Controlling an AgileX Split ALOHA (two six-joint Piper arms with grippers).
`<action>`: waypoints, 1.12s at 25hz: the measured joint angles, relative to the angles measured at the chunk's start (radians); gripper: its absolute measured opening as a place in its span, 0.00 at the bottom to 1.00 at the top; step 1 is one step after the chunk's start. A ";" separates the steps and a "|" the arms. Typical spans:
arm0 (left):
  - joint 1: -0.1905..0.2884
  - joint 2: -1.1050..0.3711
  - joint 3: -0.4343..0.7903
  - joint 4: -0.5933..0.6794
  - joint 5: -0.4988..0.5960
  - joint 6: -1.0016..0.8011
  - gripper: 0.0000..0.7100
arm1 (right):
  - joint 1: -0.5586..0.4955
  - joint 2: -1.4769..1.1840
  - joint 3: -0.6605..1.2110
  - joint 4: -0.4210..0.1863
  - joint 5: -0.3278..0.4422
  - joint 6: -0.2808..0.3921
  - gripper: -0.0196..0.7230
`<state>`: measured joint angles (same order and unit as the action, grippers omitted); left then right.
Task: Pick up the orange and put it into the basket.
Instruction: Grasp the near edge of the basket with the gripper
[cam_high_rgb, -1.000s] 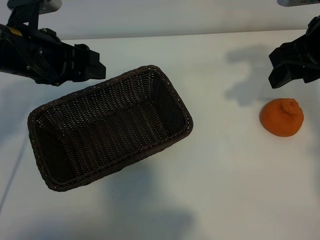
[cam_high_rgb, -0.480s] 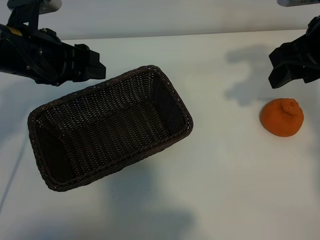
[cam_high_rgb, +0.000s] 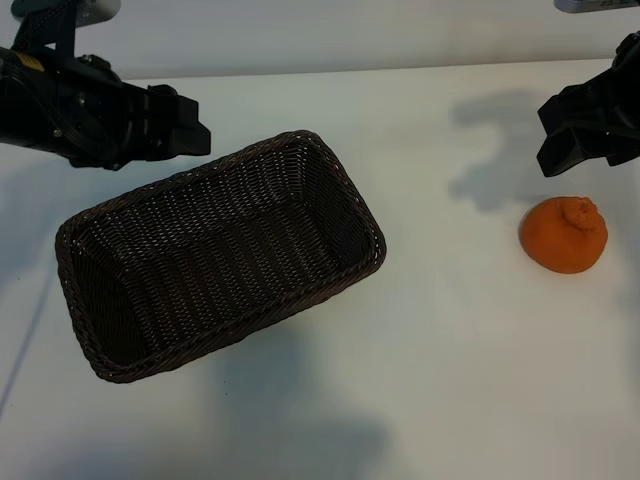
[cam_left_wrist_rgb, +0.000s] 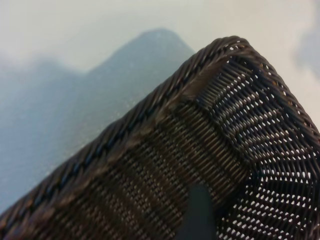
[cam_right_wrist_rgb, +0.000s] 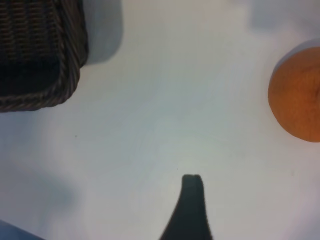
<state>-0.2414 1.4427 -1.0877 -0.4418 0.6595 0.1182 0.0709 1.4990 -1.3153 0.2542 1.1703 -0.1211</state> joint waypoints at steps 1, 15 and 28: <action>0.000 -0.001 0.000 0.024 0.012 -0.035 0.83 | 0.000 0.000 0.000 0.000 0.000 0.000 0.83; -0.201 -0.026 0.000 0.678 0.321 -0.800 0.83 | 0.000 0.000 0.000 0.000 0.000 0.000 0.83; -0.219 -0.089 0.000 0.730 0.399 -0.834 0.83 | 0.000 0.000 0.000 0.000 0.000 -0.004 0.83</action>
<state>-0.4608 1.3536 -1.0877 0.2886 1.0589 -0.7162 0.0709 1.4990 -1.3153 0.2542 1.1703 -0.1253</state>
